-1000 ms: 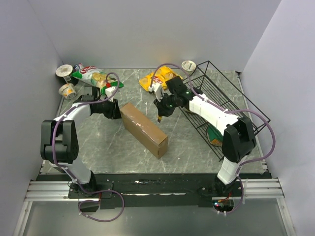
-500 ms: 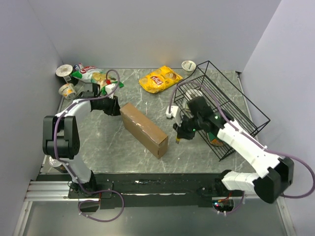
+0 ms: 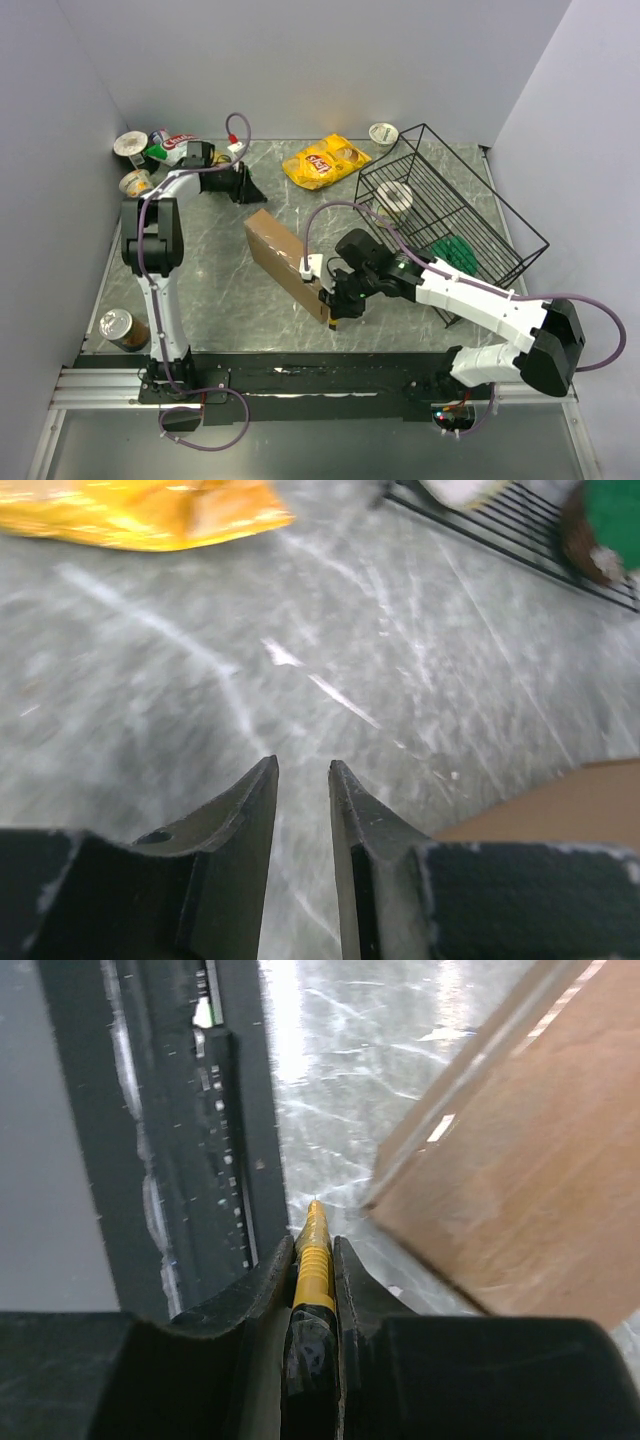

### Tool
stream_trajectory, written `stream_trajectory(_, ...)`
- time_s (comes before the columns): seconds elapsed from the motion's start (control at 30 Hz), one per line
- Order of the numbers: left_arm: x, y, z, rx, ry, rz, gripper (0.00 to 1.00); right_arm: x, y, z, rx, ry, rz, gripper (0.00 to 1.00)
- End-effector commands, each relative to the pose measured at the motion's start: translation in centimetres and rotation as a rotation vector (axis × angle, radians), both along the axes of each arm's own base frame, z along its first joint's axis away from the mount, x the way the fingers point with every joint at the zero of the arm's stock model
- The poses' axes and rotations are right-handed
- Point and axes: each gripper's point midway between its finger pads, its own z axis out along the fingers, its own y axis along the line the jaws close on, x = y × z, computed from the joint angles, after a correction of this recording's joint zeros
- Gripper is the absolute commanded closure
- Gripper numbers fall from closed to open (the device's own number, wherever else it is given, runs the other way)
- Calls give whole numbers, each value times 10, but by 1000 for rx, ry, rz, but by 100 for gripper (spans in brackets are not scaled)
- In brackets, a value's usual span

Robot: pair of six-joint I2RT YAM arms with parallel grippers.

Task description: Unpack the express box

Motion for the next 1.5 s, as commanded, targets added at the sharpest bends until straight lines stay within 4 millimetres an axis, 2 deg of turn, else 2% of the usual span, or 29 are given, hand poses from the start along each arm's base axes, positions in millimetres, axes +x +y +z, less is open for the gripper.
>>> stream_trajectory(0.0,-40,-29,8,-136,-2,-240,66,23,8,6,3,-100,-31,100)
stream_trajectory(0.07,-48,-33,16,-159,-38,-292,68,33,7,6,-6,-136,-32,100)
stream_trajectory(0.17,-69,-37,14,-174,0,-336,71,46,8,5,-9,-135,-55,100)
stream_trajectory(0.2,-72,-38,8,-165,-46,-367,72,50,8,1,-18,-129,-62,100)
stream_trajectory(0.23,-87,-39,12,-170,19,-381,73,55,7,2,-16,-130,-77,100)
stream_trajectory(0.3,-92,-38,12,-165,-9,-416,76,63,7,0,-20,-134,-102,100)
stream_trajectory(0.47,-117,-32,5,-161,82,-390,78,91,0,4,-17,-150,-173,100)
stream_trajectory(0.5,-129,-30,4,-156,108,-382,78,97,-1,1,-26,-145,-183,100)
stream_trajectory(0.53,-124,-29,-1,-142,62,-374,78,105,2,8,-11,-159,-191,100)
stream_trajectory(0.6,-137,-25,-3,-119,144,-324,76,119,3,7,-8,-152,-212,100)
stream_trajectory(0.63,-135,-25,-6,-103,137,-306,75,126,7,14,10,-163,-214,100)
stream_trajectory(0.67,-125,-23,-10,-72,128,-264,75,131,10,16,14,-162,-218,100)
stream_trajectory(0.7,-129,-22,-10,-58,123,-242,74,137,16,17,22,-161,-215,100)
stream_trajectory(0.77,-118,-21,-7,-41,97,-193,73,143,21,12,15,-139,-221,100)
stream_trajectory(0.8,-117,-20,-11,-26,108,-175,72,148,25,18,28,-143,-227,100)
stream_trajectory(1.03,-91,-13,-9,38,106,-58,71,169,30,18,37,-116,-308,100)
stream_trajectory(1.17,-90,-7,-2,51,105,-35,71,178,28,19,32,-143,-324,100)
stream_trajectory(1.27,-99,-6,4,32,103,-27,71,178,27,26,47,-162,-320,100)
stream_trajectory(1.33,-97,-5,10,26,58,-10,71,178,28,29,59,-160,-324,100)
stream_trajectory(1.37,-104,-5,15,19,64,0,71,178,29,32,67,-166,-322,100)
stream_trajectory(1.47,-105,-4,26,7,28,32,71,175,38,38,86,-189,-284,100)
